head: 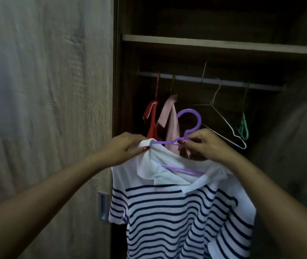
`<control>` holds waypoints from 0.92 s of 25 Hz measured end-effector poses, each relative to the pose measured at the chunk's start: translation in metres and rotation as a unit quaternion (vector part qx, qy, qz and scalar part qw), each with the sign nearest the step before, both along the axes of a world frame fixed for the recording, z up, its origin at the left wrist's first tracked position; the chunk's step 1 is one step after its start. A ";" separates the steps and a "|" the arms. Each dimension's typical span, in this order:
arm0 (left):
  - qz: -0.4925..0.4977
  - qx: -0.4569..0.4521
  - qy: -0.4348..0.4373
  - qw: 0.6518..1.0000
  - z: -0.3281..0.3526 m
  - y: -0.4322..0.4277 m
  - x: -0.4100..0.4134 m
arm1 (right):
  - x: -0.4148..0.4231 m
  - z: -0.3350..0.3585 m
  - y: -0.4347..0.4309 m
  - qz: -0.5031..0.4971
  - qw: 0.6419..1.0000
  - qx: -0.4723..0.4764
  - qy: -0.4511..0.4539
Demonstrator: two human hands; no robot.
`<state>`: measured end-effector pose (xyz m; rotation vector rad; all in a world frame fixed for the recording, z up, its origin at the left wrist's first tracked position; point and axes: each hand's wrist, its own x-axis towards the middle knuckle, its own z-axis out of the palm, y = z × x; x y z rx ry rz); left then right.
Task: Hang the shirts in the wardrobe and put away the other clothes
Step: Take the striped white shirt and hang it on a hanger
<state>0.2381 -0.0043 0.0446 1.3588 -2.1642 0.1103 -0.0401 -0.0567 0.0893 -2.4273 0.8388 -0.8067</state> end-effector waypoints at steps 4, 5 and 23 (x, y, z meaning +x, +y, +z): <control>-0.047 -0.019 0.083 0.995 -0.015 -0.004 0.001 | -0.003 0.006 0.003 0.014 0.999 0.037 0.030; -0.050 -0.042 0.084 0.994 -0.018 -0.005 0.002 | -0.011 0.003 -0.006 -0.009 0.998 0.052 0.031; 0.006 -0.164 0.083 0.983 -0.018 -0.004 0.051 | -0.053 -0.005 -0.007 -0.141 0.988 0.060 -0.010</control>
